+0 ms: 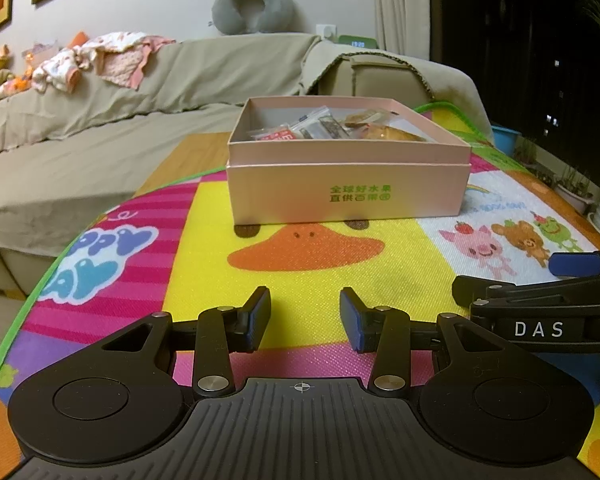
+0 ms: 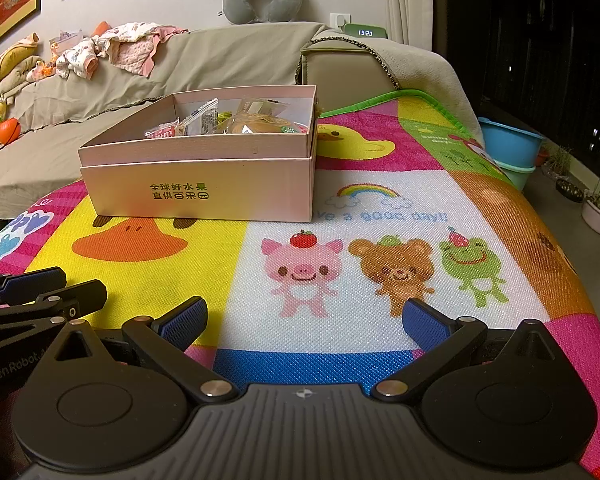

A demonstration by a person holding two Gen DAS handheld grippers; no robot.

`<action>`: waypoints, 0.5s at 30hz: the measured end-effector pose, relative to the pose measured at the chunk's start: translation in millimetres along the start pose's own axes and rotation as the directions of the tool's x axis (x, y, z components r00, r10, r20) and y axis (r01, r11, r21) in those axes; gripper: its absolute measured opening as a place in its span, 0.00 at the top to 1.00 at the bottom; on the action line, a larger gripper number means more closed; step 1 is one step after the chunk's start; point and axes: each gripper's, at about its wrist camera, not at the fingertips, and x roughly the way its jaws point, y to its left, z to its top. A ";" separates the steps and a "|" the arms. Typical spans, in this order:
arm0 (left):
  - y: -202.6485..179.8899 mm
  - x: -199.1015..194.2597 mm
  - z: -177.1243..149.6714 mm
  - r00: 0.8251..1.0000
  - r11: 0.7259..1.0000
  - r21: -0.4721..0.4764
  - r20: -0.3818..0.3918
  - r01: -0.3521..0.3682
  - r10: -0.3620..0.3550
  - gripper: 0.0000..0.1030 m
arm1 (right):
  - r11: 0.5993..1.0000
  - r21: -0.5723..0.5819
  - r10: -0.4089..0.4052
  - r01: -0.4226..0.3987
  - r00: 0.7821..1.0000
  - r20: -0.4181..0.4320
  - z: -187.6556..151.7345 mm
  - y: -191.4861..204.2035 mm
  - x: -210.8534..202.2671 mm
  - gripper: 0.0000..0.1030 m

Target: Organize objects

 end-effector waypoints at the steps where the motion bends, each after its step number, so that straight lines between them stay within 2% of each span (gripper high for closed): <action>1: 0.0 0.3 0.2 1.000 1.000 -0.001 0.000 0.000 0.000 0.56 | 1.000 0.000 0.000 0.000 1.000 0.000 -0.2 0.7 -0.1 0.00; 15: -0.1 0.0 -0.2 1.000 1.000 0.003 0.000 -0.001 0.001 0.56 | 1.000 0.001 0.000 0.000 1.000 0.001 -0.3 1.0 -0.2 0.00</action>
